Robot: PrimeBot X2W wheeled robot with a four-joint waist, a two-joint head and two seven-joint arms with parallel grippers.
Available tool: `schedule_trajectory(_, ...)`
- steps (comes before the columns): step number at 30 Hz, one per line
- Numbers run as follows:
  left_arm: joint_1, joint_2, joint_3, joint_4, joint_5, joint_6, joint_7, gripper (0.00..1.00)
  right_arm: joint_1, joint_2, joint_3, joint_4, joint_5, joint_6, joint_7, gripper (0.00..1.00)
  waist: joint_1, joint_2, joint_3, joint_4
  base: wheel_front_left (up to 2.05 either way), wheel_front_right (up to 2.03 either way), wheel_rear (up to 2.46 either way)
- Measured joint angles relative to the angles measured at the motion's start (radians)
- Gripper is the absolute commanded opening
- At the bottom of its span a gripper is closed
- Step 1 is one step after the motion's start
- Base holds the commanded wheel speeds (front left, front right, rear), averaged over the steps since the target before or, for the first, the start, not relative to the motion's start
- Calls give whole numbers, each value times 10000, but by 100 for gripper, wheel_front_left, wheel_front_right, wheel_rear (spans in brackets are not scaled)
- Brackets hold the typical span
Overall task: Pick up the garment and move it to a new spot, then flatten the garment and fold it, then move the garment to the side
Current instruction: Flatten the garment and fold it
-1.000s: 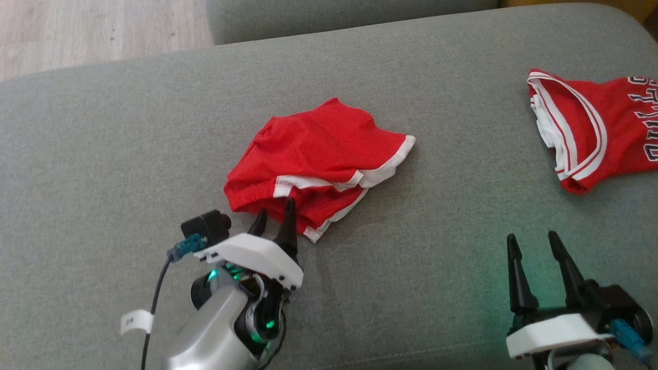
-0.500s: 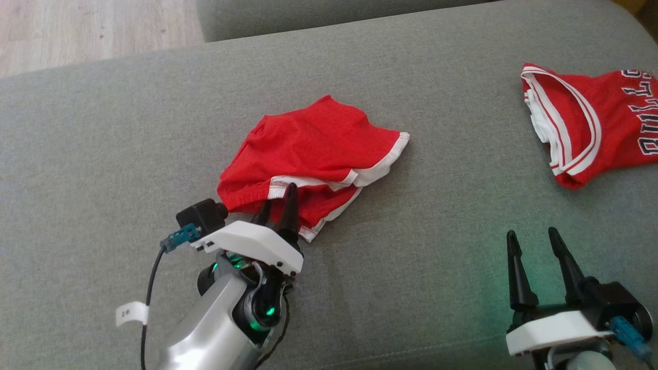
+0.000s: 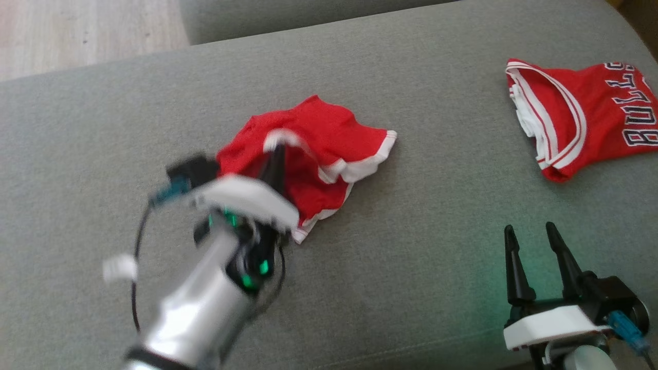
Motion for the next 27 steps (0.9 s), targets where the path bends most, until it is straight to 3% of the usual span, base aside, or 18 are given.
schedule_trajectory(10,-3804,1407,96,251,468,-380,2192,0,-256,-2,420,249,458,0,0,100,0,0,-155,-762,0,0,0)
schedule_trajectory(14,-4818,1703,209,700,514,-644,2669,0,-254,-4,614,380,663,0,0,100,0,0,-272,-1299,0,0,0)
schedule_trajectory(21,-6234,1730,276,1275,487,-1653,2932,0,-120,-6,696,472,708,0,0,100,0,0,-492,-2029,0,0,0)
schedule_trajectory(27,-7121,1342,405,1139,21,-2314,3258,0,-107,-4,604,474,706,0,0,100,0,0,-558,-2077,0,0,0)
